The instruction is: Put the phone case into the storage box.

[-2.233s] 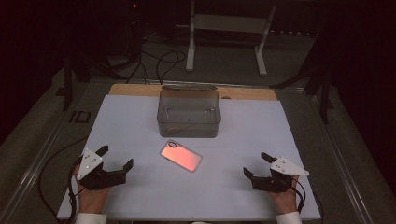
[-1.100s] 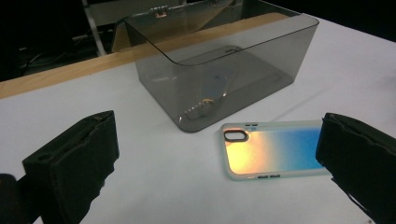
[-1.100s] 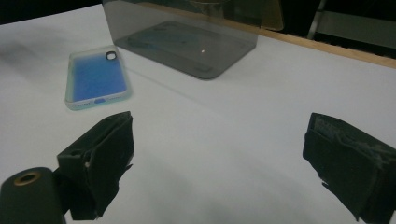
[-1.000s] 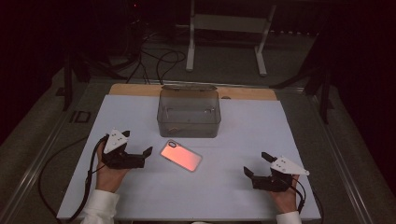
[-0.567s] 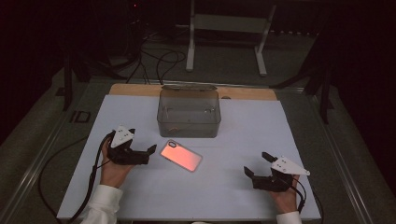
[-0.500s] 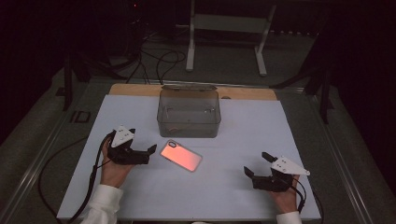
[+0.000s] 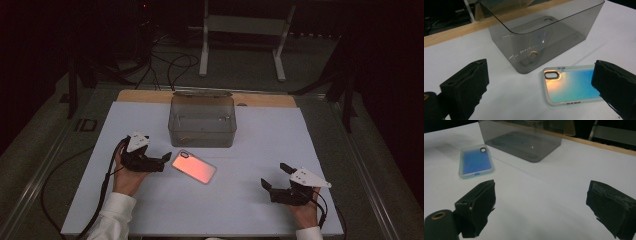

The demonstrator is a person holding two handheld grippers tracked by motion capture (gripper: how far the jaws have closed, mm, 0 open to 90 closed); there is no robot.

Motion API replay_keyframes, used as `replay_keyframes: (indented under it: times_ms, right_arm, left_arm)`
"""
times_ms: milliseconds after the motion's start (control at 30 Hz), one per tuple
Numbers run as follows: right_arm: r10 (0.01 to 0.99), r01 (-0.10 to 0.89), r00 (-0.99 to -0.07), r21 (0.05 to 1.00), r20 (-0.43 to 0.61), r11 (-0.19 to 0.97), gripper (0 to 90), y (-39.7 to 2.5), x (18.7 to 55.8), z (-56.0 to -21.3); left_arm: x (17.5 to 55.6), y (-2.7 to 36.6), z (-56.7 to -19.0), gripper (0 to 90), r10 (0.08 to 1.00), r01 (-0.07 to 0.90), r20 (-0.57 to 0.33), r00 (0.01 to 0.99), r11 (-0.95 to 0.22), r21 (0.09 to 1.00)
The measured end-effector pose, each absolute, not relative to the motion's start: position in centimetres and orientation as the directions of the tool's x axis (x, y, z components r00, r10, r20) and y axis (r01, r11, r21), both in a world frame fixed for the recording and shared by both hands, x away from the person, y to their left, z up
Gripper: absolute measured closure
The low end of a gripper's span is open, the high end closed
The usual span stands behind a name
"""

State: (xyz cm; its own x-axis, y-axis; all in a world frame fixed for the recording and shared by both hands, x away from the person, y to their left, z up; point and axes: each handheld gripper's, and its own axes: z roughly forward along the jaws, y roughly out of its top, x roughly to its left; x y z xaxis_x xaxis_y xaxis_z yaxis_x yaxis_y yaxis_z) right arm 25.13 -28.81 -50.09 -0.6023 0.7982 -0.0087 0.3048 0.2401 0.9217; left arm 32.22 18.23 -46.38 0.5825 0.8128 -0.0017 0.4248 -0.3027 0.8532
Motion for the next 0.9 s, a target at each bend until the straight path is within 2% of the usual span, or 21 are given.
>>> replay_keyframes:
  times_ms: [900]
  right_arm:
    - [0.795,0.308,-0.607,0.918,-0.012,0.249,8.8,-28.7,25.2,-50.1]
  left_arm:
    - [34.1,16.8,-47.7,1.5,0.812,0.480,-0.007,0.583,-0.338,0.810]
